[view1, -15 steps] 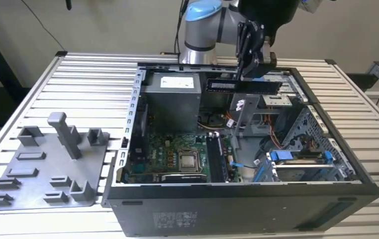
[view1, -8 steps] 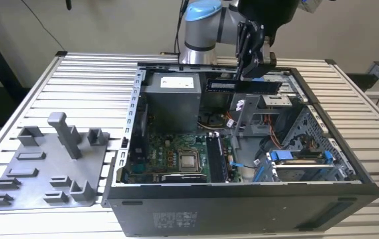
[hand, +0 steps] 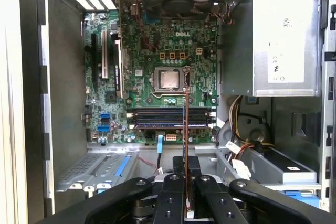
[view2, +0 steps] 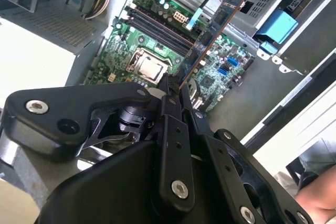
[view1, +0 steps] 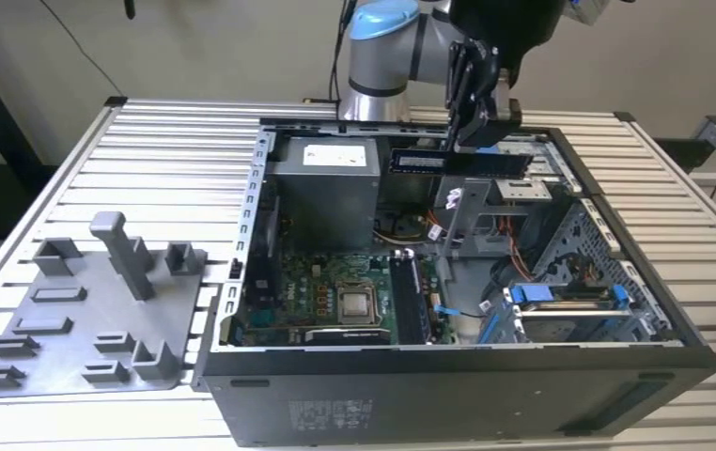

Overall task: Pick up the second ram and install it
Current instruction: 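Insert the second ram into the second slot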

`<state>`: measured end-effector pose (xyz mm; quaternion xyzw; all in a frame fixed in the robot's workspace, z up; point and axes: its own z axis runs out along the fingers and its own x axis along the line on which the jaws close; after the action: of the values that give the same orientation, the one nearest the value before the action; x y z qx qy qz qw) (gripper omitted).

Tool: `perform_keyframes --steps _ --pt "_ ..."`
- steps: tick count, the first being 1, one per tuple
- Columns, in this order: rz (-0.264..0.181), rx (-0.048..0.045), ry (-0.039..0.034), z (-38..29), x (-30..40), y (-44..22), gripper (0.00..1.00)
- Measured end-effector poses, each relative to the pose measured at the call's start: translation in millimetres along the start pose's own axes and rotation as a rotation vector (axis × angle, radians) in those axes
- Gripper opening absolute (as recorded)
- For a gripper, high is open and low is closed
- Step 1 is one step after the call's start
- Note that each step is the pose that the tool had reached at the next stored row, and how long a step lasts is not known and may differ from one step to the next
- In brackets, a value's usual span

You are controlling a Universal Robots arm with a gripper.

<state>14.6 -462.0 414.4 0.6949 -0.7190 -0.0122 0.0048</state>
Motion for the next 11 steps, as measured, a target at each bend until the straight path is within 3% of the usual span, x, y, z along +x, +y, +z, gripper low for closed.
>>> perform_keyframes --steps 6,11 --pt "0.040 0.0003 -0.0009 0.3 0.0 0.0 0.14" --pt "0.045 0.0005 -0.0013 0.5 0.0 0.0 0.14"
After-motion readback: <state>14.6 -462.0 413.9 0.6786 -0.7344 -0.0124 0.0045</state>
